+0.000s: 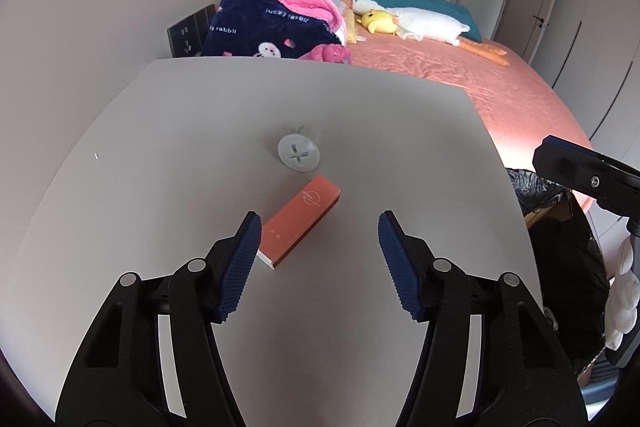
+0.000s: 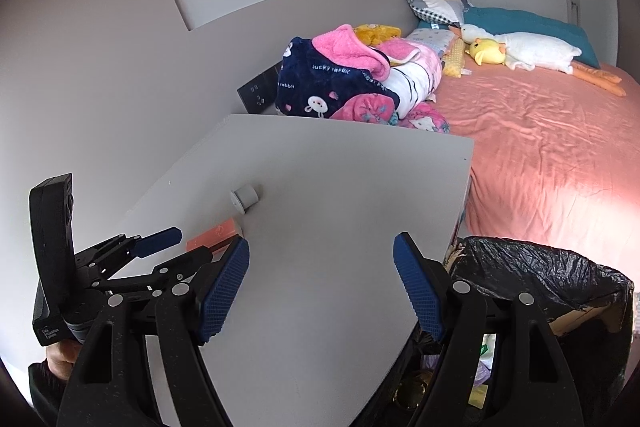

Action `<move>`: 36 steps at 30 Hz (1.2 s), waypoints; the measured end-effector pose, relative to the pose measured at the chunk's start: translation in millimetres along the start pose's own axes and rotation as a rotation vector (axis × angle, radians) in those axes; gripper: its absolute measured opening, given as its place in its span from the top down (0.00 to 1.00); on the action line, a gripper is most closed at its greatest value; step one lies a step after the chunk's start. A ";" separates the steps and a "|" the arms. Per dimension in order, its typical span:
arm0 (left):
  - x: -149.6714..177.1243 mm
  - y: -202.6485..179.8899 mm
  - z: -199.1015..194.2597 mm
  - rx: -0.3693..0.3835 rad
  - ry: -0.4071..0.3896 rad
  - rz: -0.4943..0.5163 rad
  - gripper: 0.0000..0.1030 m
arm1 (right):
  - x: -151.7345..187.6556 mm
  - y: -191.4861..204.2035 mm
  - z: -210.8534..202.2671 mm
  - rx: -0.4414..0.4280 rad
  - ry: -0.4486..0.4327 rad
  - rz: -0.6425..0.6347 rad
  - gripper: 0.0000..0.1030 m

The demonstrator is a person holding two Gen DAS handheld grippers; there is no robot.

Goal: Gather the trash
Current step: 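Move both tools back over the desk toward the pink box, then close the left tool on the pink rectangular box and lift it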

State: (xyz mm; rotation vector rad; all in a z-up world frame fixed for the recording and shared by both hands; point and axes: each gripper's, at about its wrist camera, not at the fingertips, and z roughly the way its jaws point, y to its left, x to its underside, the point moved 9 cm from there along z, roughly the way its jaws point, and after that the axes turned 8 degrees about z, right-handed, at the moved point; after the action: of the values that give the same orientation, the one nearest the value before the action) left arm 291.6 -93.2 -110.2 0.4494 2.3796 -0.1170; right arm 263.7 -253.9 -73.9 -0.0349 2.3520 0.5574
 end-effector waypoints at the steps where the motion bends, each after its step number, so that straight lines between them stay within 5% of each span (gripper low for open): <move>1: -0.2 1.7 2.2 -0.012 0.005 0.008 0.43 | -0.5 0.4 2.3 0.000 0.003 0.002 0.26; 14: 7.1 8.2 28.6 -0.049 0.076 0.054 0.43 | -5.4 15.8 24.1 0.000 0.023 -0.012 0.26; 23: 9.6 11.0 29.3 -0.040 0.067 0.054 0.69 | -2.9 28.7 47.4 0.008 0.049 -0.060 0.28; 36: 7.5 54.3 8.7 0.009 -0.025 -0.224 0.76 | -4.2 61.0 90.4 0.007 0.090 -0.147 0.28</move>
State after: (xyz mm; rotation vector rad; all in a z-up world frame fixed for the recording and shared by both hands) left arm 310.9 -42.0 -119.6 0.1834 2.3988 -0.2333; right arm 313.9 -162.9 -107.1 -0.2321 2.4145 0.4842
